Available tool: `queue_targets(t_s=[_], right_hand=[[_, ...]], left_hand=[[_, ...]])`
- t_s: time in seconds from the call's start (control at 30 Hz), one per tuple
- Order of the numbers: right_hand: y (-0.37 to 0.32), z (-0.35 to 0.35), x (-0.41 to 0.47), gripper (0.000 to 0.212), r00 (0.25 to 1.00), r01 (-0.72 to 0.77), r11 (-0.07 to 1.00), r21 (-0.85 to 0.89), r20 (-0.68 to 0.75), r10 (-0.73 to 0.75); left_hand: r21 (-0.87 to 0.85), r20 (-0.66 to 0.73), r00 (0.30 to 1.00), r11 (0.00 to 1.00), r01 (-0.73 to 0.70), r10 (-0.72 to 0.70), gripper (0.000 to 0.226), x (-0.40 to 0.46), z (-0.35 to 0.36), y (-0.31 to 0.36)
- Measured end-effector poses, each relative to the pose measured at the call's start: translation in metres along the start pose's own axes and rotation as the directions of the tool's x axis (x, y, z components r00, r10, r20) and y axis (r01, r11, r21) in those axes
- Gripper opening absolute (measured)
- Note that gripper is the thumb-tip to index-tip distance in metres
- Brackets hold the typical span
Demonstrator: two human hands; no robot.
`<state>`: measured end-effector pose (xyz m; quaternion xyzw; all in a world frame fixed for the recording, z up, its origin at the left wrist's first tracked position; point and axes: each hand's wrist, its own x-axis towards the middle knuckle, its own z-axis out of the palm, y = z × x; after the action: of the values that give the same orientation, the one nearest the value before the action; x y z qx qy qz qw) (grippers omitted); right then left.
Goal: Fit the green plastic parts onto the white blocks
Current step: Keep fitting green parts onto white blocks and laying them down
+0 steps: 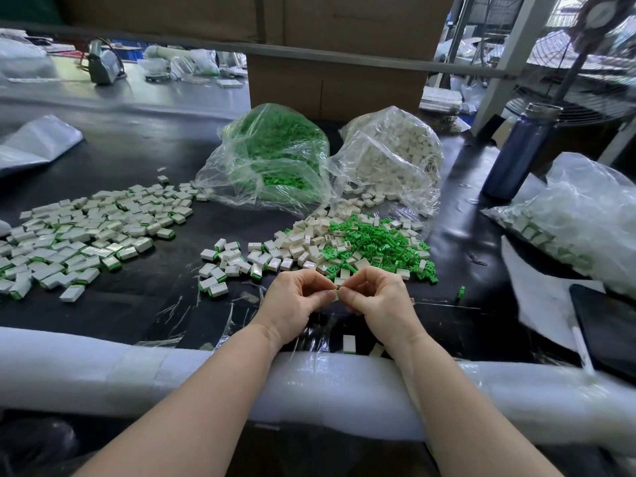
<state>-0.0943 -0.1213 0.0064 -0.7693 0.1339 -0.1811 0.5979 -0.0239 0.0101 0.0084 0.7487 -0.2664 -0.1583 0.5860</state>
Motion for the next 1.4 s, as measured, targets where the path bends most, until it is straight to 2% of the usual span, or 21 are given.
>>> queue_targets(t_s=[0.27,0.77,1.17,1.33,1.4], right_hand=[[-0.0029,-0.0026,-0.0018,0.025,0.999,-0.011,1.000,0.017,0.042,0.011],[-0.0015,-0.0071,-0.0002,0.024,0.989,-0.076,0.994,0.078,0.129,0.066],[-0.0018,-0.0085,-0.0002,0.028,0.982,-0.105,0.991,0.086,0.169,0.089],[-0.0033,-0.0056,-0.0009,0.022,0.993,-0.082,0.990,0.114,0.091,0.072],[-0.0041,-0.0041,-0.0009,0.020,0.995,-0.084,0.984,0.156,0.060,0.075]], left_hand=[[0.021,0.059,0.998,1.000,-0.005,0.004,0.011,-0.0037,0.0003,0.0040],[0.040,0.132,0.991,0.999,-0.023,0.018,0.005,-0.0045,-0.0022,0.0061],[0.068,0.187,0.982,0.997,-0.048,0.034,0.012,-0.0041,-0.0017,0.0052],[0.097,0.097,0.994,0.994,-0.059,0.050,0.006,-0.0041,0.0008,0.0035],[0.121,0.073,0.996,0.991,-0.060,0.052,0.011,-0.0042,0.0016,0.0031]])
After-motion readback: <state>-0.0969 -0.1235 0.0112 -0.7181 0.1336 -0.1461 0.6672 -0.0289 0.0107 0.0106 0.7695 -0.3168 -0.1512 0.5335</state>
